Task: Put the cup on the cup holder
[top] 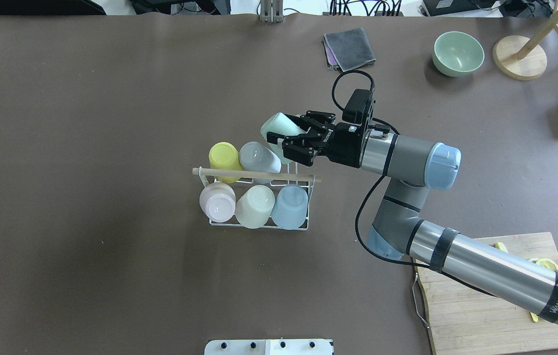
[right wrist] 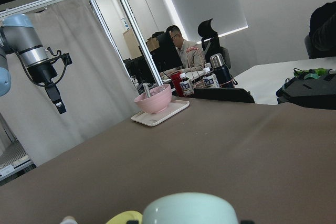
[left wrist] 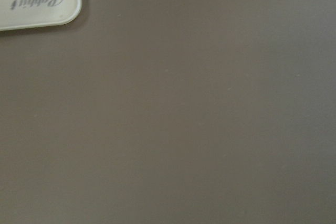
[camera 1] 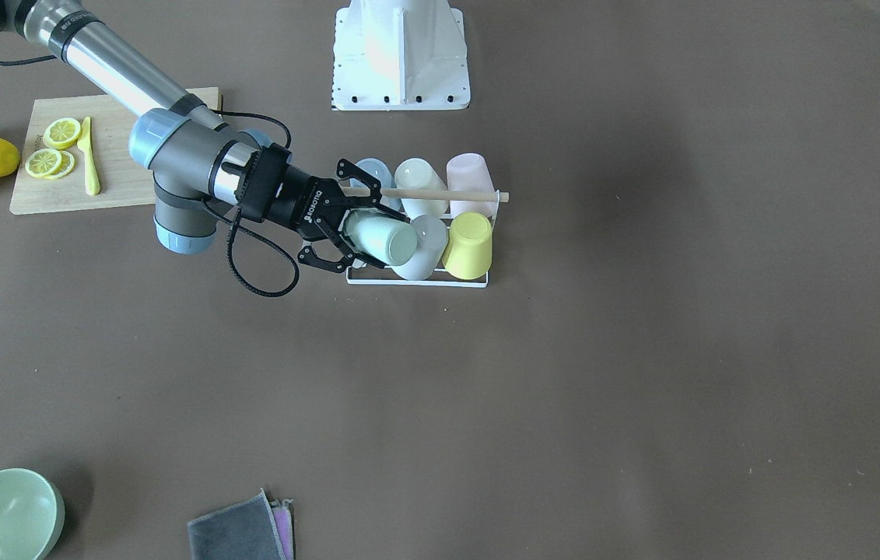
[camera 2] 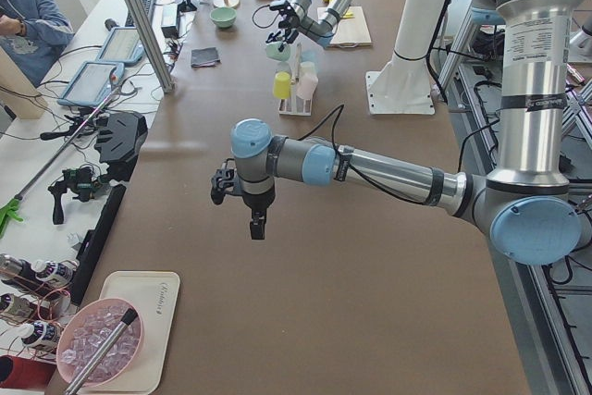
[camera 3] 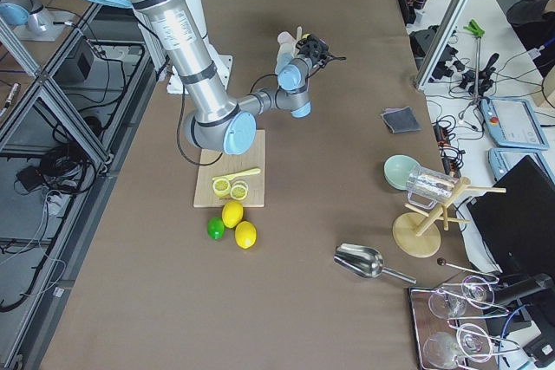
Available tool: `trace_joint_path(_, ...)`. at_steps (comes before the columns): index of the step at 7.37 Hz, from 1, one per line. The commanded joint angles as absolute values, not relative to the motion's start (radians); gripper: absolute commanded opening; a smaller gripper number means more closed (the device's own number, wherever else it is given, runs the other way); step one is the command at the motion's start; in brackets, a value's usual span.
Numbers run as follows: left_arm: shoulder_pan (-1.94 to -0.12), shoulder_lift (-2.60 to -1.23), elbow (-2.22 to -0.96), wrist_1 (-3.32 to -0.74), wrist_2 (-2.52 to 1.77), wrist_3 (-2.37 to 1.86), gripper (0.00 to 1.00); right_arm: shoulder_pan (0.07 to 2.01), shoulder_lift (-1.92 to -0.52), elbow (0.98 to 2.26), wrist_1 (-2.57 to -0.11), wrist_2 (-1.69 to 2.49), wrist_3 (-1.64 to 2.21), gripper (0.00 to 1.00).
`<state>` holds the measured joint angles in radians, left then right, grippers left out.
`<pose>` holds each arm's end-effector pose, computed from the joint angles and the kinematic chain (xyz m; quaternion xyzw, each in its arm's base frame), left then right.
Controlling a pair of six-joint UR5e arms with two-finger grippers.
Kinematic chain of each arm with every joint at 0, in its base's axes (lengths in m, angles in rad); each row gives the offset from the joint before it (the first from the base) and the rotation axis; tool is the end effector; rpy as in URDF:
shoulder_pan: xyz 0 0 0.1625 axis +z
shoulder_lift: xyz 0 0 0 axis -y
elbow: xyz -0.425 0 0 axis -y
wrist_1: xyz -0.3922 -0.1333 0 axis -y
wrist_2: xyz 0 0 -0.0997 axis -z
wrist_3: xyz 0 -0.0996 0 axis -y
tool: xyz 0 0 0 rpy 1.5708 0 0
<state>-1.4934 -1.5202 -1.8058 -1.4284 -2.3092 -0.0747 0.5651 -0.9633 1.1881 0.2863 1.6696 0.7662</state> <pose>-0.0300 -0.4705 0.5844 -0.0079 0.3612 0.0088 0.9324 -0.4935 -0.4591 0.2886 0.5258 -0.6833 -0.1026 0.4961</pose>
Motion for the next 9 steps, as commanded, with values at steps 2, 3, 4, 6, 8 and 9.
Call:
trace_joint_path(2, -1.608, -1.502, -1.703, -1.347, -2.444, 0.129, 0.98, 0.566, -0.976, 1.189, 0.330, 1.669, 0.775, 0.00)
trace_joint_path(3, -1.612, -1.470, -1.703, -1.351, -2.444, 0.129, 0.98, 0.563, -0.983, 1.187, 0.340, 1.669, 0.775, 0.00)
trace_joint_path(4, -1.615, -1.459, -1.694, -1.351, -2.445, 0.129, 0.98, 0.561, -0.991, 1.187, 0.344, 1.669, 0.775, 0.00)
trace_joint_path(6, -1.661, -1.439, -1.690, -1.353, -2.442, 0.127, 0.98, 0.557, -0.999, 1.187, 0.344, 1.664, 0.773, 0.00)
trace_joint_path(8, -1.664, -1.440, -1.689, -1.354, -2.438, 0.123, 0.98, 0.557, -1.002, 1.189, 0.344, 1.652, 0.773, 1.00)
trace_joint_path(9, -1.664, -1.440, -1.689, -1.355, -2.437, 0.123, 0.98, 0.558, -1.002, 1.190, 0.345, 1.651, 0.773, 1.00)
